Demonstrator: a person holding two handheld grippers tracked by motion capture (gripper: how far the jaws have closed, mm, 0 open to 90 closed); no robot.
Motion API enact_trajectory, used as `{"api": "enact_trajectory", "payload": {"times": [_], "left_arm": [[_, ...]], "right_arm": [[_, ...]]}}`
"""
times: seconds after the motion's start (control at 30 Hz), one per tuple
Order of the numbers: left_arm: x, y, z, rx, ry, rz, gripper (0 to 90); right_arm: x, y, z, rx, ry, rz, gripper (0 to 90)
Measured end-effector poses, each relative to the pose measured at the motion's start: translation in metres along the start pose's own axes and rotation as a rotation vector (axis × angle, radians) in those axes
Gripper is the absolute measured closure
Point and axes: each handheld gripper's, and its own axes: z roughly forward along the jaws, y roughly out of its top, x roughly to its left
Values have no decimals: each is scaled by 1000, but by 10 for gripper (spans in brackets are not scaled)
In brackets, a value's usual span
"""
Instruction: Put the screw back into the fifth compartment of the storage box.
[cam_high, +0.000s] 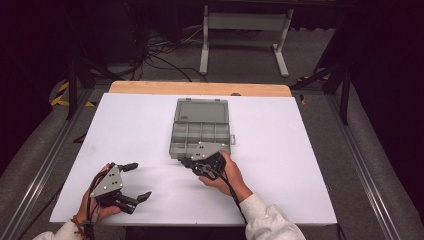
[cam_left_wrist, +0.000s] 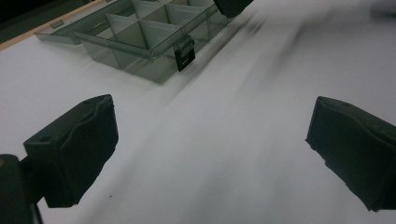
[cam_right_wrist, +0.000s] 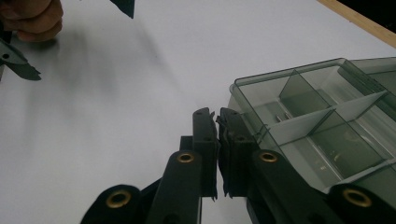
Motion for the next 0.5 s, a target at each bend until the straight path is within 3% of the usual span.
{"api": "enact_trajectory", "payload": {"times": [0.5], "left_arm": [[-1,1,1,11,13,4,31]], "right_arm": [[-6,15,-2,-20,-15,-4,864]]}}
